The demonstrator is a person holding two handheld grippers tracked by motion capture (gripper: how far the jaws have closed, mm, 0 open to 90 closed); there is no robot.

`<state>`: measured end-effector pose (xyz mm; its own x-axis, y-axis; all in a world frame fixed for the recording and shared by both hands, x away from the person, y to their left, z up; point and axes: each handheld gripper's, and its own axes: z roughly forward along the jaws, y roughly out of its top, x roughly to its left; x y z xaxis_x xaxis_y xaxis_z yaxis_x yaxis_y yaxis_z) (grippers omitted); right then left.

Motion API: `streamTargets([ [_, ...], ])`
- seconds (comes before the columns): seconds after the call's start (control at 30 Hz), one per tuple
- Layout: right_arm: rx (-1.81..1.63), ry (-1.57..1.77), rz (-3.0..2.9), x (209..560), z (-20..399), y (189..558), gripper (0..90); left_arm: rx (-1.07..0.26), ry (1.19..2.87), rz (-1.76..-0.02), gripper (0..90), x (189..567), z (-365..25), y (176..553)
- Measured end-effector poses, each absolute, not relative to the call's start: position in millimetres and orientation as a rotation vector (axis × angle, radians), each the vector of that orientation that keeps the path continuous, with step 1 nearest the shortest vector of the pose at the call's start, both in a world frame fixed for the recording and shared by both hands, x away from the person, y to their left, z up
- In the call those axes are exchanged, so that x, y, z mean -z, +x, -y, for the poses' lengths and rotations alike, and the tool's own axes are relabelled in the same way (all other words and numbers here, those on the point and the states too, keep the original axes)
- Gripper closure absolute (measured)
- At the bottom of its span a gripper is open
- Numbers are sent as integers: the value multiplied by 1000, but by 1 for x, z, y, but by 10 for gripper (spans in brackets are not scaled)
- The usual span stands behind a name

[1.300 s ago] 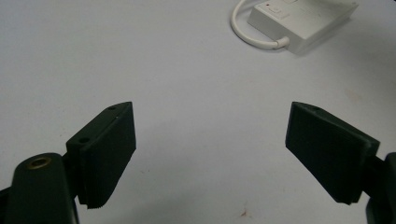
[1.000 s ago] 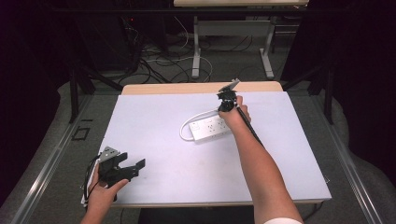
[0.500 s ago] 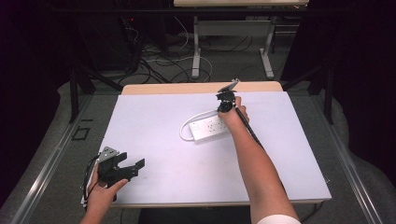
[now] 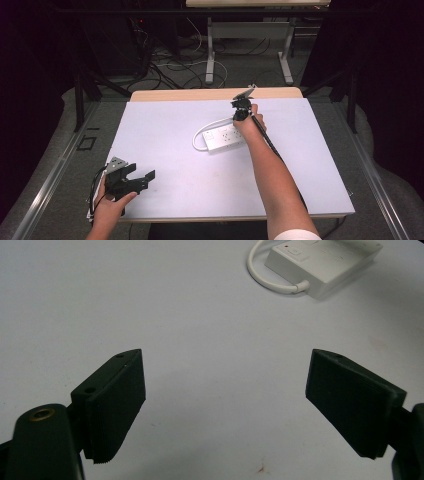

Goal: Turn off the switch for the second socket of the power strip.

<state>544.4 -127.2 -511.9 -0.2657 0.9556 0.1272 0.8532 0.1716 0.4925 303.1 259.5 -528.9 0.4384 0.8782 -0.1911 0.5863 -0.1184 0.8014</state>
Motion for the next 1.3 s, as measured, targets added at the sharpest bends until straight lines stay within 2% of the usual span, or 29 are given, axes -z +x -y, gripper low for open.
streamTargets([
  [1.3,-706,1802,-2207,514,135,542,900,-421,1825,-1247,163,529,-259,303],
])
